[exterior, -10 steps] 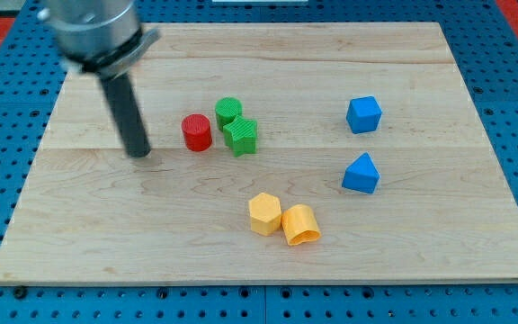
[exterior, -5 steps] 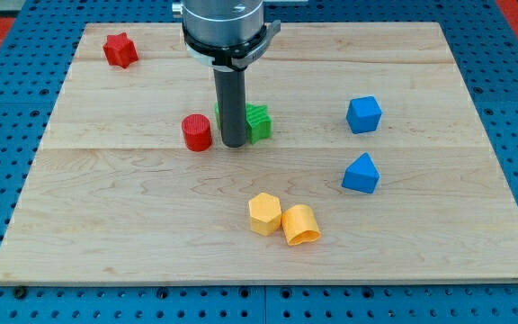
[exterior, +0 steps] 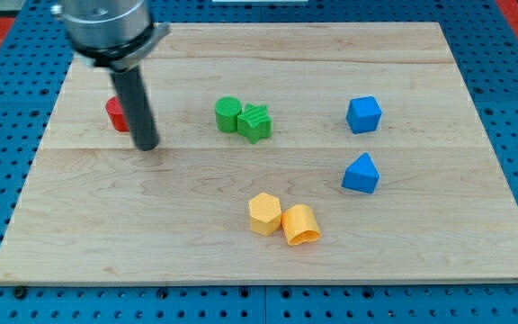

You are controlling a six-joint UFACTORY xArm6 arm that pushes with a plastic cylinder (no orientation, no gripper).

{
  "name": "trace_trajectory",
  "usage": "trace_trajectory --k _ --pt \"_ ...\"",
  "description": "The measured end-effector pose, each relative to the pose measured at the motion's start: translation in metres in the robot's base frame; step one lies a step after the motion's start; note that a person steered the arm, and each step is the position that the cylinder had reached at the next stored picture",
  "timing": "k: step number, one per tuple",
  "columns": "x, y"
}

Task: Push the red circle towards top left

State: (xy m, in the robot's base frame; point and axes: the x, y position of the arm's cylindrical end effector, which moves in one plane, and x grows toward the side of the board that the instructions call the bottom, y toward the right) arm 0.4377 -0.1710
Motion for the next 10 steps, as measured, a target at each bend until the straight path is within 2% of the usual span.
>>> trace_trajectory --k 1,2,3,4,5,6,7,9,10 --pt "-0.073 -0.022" --pt "-0.110 -0.006" --pt "-0.109 0.029" --pt "-0.103 0.031" --pt "-0.090 0.000" --pt "-0.126 -0.035" --pt "-0.160 -0.018" --pt "-0.156 -0.015" --pt "-0.168 -0.041"
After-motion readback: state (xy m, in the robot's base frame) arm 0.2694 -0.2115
